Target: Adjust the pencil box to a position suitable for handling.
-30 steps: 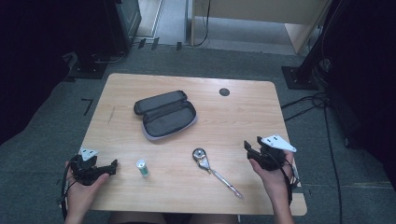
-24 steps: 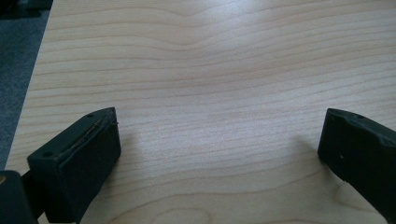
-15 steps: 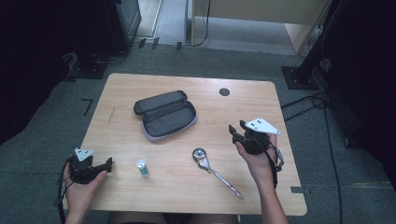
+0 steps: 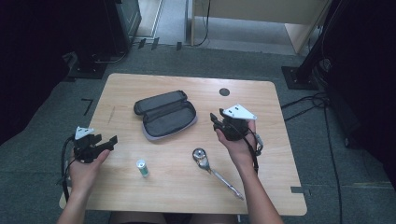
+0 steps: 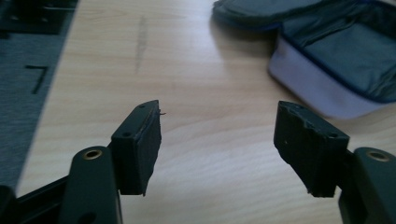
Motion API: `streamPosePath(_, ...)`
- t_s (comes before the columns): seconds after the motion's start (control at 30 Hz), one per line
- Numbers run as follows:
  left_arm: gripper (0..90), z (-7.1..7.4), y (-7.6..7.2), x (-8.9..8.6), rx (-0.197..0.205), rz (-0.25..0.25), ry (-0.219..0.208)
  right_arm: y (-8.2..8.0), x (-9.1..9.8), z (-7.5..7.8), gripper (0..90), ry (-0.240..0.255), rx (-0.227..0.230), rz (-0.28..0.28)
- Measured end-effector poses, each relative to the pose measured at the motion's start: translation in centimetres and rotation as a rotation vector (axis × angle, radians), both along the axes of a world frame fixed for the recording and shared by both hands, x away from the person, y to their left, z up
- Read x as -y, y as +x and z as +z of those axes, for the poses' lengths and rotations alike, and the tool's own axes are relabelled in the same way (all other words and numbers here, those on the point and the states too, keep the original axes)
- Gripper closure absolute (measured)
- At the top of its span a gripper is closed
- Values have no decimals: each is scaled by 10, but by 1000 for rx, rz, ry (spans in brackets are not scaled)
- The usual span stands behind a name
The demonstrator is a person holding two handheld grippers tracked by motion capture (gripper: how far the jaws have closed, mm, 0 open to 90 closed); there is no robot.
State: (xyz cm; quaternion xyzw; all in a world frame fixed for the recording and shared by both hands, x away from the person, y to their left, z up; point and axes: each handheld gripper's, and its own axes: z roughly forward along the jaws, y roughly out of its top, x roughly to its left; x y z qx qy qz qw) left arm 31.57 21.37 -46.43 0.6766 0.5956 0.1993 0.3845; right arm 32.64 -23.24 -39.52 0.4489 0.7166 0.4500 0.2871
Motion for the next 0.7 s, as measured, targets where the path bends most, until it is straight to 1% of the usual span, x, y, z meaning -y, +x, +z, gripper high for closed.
streamPosePath(0.03, 394, 0, 5, 2, -5, -8, -7, 4, -2, -1, 627, 0, -3, 0)
streamPosePath(0.1, 416, 1, 14, 6, -9, -24, -27, 12, -5, -3, 648, 5, -26, -2)
streamPosePath(0.17, 449, 0, 21, 12, -16, -46, -8, 21, -8, -6, 649, 11, -48, -14)
streamPosePath(0.23, 455, -4, 28, 20, -26, -67, -2, 31, -11, -11, 649, 17, -61, -21)
streamPosePath(0.3, 454, -7, 35, 28, -37, -80, 26, 40, -16, -16, 645, 10, -82, -33)
streamPosePath(0.33, 454, -8, 38, 32, -42, -81, 23, 44, -18, -18, 645, 1, -90, -34)
streamPosePath(0.37, 453, -8, 41, 35, -46, -84, 7, 48, -21, -20, 639, -3, -97, -36)
streamPosePath(0.43, 450, -7, 46, 39, -46, -77, -46, 56, -27, -25, 638, -5, -113, -32)
streamPosePath(0.5, 453, -4, 50, 42, -36, -68, -70, 63, -33, -30, 638, -15, -128, -34)
streamPosePath(0.53, 455, -3, 52, 44, -24, -63, -72, 67, -36, -32, 638, -19, -136, -31)
streamPosePath(0.57, 463, -2, 54, 46, -19, -58, -69, 70, -39, -34, 635, -26, -141, -27)
streamPosePath(0.6, 473, -2, 56, 47, -22, -61, -63, 73, -42, -36, 628, -37, -145, -24)
streamPosePath(0.63, 473, -3, 57, 50, -16, -62, -52, 76, -45, -37, 621, -41, -152, -23)
streamPosePath(0.67, 477, -4, 59, 52, -16, -69, -33, 78, -47, -39, 618, -39, -158, -21)
streamPosePath(0.7, 484, -4, 61, 54, -27, -77, -17, 81, -48, -41, 611, -41, -162, -15)
